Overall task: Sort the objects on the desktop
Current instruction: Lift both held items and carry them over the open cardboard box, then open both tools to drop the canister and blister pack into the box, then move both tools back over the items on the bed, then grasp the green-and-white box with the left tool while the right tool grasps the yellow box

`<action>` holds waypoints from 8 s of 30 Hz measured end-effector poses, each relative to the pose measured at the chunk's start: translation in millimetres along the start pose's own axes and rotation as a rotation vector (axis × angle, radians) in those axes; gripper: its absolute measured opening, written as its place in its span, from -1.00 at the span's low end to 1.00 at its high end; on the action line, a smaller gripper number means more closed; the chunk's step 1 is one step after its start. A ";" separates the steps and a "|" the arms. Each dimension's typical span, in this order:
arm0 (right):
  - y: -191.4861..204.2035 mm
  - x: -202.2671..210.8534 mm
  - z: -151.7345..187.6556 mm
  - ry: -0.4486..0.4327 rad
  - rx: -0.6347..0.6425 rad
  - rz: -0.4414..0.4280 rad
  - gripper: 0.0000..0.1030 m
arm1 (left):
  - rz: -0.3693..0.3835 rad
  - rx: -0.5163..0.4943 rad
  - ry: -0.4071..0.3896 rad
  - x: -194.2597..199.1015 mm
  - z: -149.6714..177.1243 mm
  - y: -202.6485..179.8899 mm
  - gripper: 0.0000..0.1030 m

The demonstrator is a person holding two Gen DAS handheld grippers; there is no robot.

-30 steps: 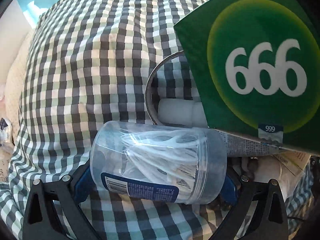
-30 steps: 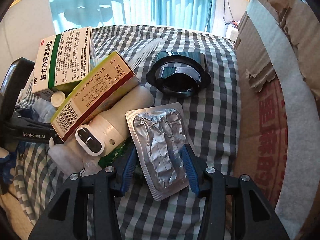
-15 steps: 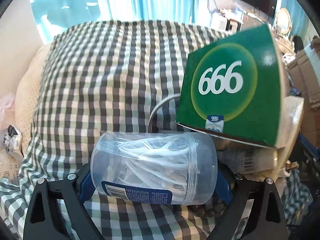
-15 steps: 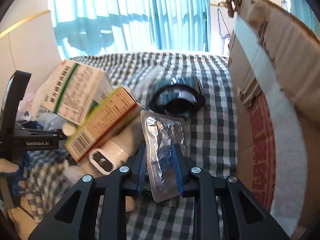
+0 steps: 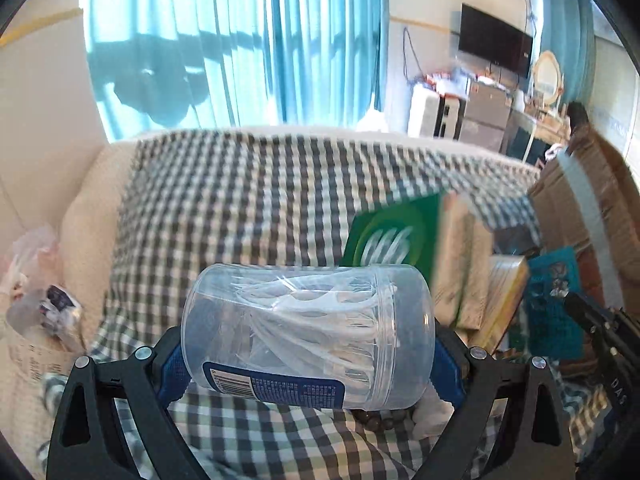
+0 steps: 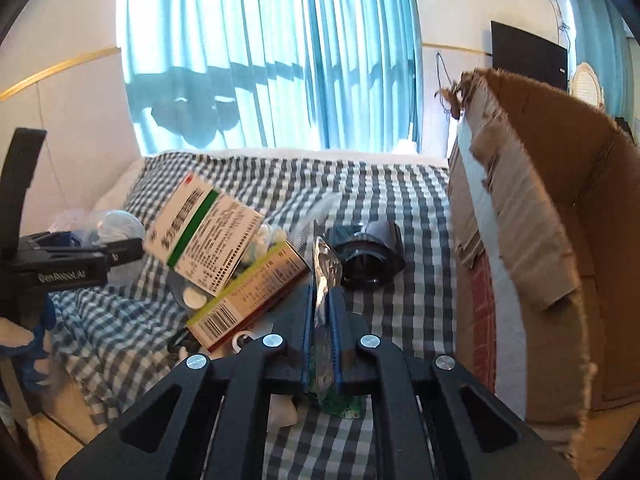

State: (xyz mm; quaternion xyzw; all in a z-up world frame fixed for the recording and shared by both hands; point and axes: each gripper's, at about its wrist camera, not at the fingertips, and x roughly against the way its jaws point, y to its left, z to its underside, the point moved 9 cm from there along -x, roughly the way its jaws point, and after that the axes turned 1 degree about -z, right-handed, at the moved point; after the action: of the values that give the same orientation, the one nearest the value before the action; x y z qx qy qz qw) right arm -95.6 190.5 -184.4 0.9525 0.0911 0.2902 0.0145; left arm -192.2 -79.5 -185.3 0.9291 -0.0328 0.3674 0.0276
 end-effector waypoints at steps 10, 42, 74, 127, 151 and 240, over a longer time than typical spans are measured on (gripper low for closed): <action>20.0 61.0 -37.0 -0.143 0.032 -0.039 -0.86 | -0.031 0.008 -0.164 70.2 -20.0 1.0 0.86; 24.6 216.4 -93.7 -0.471 0.024 -0.067 -0.86 | 0.003 -0.044 -0.514 206.5 -59.1 -57.8 0.74; -116.5 281.0 -94.4 -0.548 -0.134 0.177 -0.86 | 0.313 -0.231 -0.576 230.8 -79.1 -248.5 0.74; -238.0 127.0 -20.8 -0.122 -0.219 0.422 -0.84 | 0.407 -0.265 -0.177 42.0 -49.7 -356.5 0.91; -187.4 227.0 -70.6 -0.344 -0.150 0.417 -0.43 | 0.387 -0.136 -0.373 171.1 -76.5 -268.0 1.00; 48.5 40.7 -36.4 -0.171 0.197 0.003 1.00 | -0.001 -0.121 0.049 -1.9 22.7 9.3 1.00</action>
State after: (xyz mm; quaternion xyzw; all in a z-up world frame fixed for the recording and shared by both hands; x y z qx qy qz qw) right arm -74.7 149.3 -127.8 0.9707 0.1161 0.1975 -0.0720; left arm -178.9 -90.4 -202.9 0.9164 -0.0537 0.3875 0.0847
